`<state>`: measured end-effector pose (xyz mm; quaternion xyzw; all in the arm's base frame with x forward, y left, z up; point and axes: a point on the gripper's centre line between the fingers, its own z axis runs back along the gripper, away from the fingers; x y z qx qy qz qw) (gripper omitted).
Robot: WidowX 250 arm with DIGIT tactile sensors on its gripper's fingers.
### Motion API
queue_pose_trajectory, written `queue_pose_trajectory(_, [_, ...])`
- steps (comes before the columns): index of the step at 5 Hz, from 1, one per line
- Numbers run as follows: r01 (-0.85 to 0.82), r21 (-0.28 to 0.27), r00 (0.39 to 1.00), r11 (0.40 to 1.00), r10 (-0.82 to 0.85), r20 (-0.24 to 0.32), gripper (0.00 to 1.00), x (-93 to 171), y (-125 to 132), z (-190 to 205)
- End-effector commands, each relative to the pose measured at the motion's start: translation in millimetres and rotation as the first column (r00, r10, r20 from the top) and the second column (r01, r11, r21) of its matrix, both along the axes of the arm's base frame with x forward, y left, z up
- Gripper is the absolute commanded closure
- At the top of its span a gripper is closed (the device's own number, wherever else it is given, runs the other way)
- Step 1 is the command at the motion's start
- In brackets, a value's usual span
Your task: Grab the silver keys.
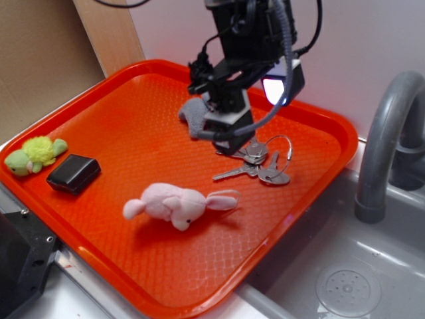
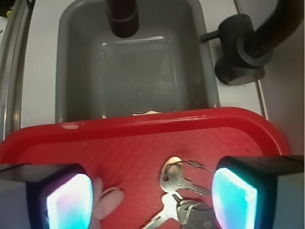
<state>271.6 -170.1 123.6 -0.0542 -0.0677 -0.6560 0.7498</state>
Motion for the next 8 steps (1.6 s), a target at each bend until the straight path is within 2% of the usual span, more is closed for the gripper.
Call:
queue_pose_trajectory(1, [-0.007,-0.010,1.000,1.000,0.007,0.005,0.00,8.7,13.7,6.7])
queue_pose_trajectory(2, [0.026,-0.002,0.999,1.000,-0.026,-0.029,0.00,14.2,15.5,-4.4])
queue_pose_trajectory(5, [0.055,0.046,0.997,0.997,-0.053,-0.053,0.00,27.7,5.6,-34.0])
queue_pose_trajectory(7, [0.065,0.057,0.994,0.996,-0.060,-0.087,0.00,26.6,10.5,-54.1])
queue_pose_trajectory(8, [0.066,0.073,0.995,0.995,-0.061,-0.078,0.00,25.2,9.6,-59.1])
